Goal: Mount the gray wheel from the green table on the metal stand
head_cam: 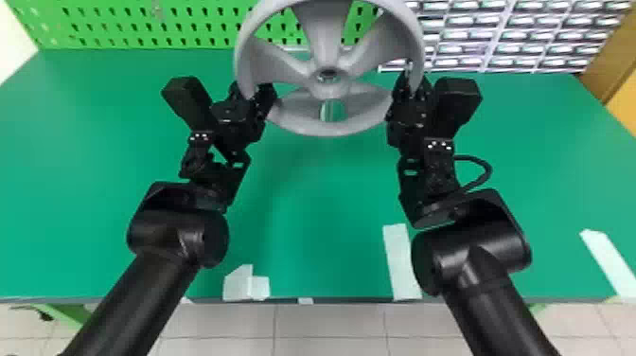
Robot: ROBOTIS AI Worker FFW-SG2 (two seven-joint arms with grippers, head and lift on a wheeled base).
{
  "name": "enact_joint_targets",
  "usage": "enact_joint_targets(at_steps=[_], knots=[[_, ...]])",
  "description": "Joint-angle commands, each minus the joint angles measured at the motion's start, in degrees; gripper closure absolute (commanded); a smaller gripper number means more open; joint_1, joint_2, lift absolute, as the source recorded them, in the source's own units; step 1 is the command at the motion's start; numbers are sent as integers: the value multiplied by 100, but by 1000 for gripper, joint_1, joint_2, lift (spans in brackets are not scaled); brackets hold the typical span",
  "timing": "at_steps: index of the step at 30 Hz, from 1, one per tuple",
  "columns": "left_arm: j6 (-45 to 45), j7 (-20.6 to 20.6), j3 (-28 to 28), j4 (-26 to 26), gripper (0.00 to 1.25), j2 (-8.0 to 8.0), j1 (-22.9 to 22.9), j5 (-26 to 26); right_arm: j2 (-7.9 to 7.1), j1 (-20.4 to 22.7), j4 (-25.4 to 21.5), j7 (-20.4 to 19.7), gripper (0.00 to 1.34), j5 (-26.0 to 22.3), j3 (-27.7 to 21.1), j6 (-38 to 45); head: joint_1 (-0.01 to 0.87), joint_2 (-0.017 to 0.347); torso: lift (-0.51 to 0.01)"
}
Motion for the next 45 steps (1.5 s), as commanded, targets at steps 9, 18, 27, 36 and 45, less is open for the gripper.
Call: enact_joint_targets(at_steps=[9,18,27,36,45], knots=[[0,-34,-6,116,869,-3,-62,6,0,-10,47,0,1167,29,-19,22,867,52,-100],[0,-69,12,195,869,-3,-133,-20,18,-45,126,0,1167,38,-45,22,867,52,-100],[0,-78,29,266,869,6,-176,-38,18,-124,214,0,1167,46,-71,31,867,52,-100],[0,-87,47,336,869,-3,-220,-55,18,-160,284,0,1167,46,-80,31,867,52,-100],[0,-131,64,450,869,-12,-300,-55,26,-212,328,0,1167,73,-107,40,867,52,-100]])
